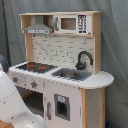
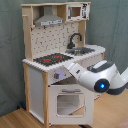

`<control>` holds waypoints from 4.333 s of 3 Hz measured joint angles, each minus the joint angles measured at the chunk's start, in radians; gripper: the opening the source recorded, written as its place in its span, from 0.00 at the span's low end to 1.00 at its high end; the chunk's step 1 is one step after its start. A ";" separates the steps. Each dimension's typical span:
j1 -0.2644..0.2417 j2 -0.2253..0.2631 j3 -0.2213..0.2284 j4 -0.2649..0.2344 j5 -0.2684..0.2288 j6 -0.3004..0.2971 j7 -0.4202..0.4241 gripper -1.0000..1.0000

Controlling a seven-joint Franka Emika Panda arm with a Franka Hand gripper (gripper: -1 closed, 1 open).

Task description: Play with the kitchen

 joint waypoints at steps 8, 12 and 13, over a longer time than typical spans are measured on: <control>0.052 0.598 0.003 -0.444 0.329 0.012 -0.314 1.00; 0.039 0.879 -0.110 -0.662 0.351 0.150 -0.497 1.00; 0.038 0.920 -0.157 -0.688 0.351 0.211 -0.566 1.00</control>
